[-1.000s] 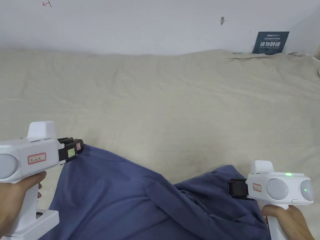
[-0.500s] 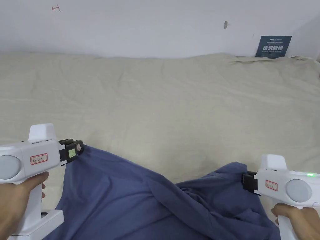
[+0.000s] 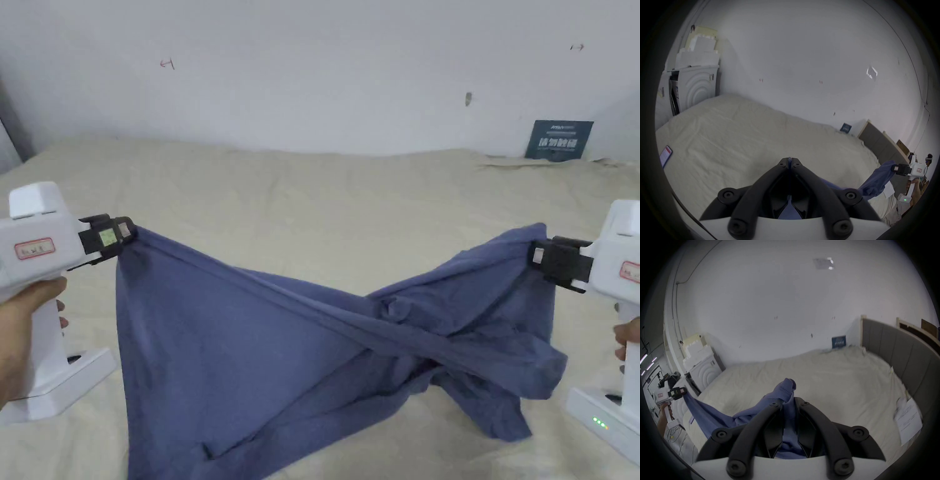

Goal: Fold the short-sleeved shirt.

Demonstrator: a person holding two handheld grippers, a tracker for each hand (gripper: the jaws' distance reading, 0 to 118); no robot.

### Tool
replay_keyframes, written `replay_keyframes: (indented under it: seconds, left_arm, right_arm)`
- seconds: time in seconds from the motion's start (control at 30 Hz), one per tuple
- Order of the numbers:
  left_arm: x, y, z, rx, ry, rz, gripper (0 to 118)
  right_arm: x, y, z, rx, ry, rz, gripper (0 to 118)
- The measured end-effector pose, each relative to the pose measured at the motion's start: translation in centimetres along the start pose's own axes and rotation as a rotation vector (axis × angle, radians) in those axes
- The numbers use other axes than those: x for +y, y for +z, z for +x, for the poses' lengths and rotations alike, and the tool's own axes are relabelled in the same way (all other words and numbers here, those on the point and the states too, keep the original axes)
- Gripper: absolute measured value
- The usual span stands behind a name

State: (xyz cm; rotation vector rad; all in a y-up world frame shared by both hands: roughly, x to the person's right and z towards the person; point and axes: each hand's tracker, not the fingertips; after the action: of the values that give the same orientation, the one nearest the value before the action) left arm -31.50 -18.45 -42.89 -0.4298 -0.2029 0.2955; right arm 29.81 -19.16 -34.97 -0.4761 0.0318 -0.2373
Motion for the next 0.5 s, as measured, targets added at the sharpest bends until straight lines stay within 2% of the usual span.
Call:
replay_keyframes:
  seconds: [0.13,0.27,0.37,0.5]
  left_arm:
    - [4.1,2.9,-0.3,0.037,-0.001,0.107,0]
    - [8.0,5.1,-1.1,0.020,0.045,0.180,0]
    - [10.2,5.7,-1.1,-0.015,0.069,0.219,0]
    - [12.7,4.8,0.4,-0.013,0.043,0.242,0]
  right_arm:
    - [5.1,2.1,1.0,-0.052,-0.002,0.091,10]
    - [9.4,3.3,2.7,-0.089,-0.045,0.141,10]
    - [11.3,3.6,3.5,-0.074,-0.088,0.171,11]
    - [12.8,3.1,3.1,-0.072,-0.104,0.190,10]
